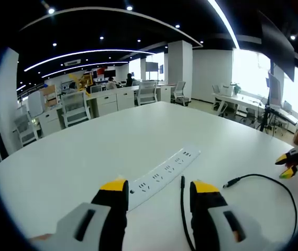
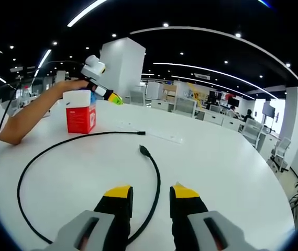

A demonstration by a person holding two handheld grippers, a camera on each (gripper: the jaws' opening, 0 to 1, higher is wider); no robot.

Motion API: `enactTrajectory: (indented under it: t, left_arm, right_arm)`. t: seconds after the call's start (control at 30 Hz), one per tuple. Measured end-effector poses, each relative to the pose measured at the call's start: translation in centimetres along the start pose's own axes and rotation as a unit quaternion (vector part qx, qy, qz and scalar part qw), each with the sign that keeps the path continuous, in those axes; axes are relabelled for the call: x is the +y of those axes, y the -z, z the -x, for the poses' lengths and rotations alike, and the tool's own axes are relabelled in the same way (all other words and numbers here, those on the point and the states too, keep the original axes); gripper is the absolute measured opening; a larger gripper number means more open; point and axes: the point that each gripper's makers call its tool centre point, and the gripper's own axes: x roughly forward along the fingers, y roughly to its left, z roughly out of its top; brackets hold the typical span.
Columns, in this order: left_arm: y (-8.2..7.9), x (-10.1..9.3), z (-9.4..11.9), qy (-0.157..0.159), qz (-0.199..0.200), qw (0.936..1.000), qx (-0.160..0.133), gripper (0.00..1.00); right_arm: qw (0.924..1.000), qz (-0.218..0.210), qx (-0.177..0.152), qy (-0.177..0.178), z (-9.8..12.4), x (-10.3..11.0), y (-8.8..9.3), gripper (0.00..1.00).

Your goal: Find the data cable on the table. Grasp the USB connector end of the cable and insert it into the USB port on the table

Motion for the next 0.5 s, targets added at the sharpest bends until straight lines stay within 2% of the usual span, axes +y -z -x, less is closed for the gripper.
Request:
enactTrajectory:
  t: [0.5]
  left_arm:
    - [0.1,0.0,0.0,0.0,0.0,1.0,0.003,0.47]
  right_arm:
    - [0.9995,0.001,0.014,-0.028,-2.4,-0.5,-0.4,0.3]
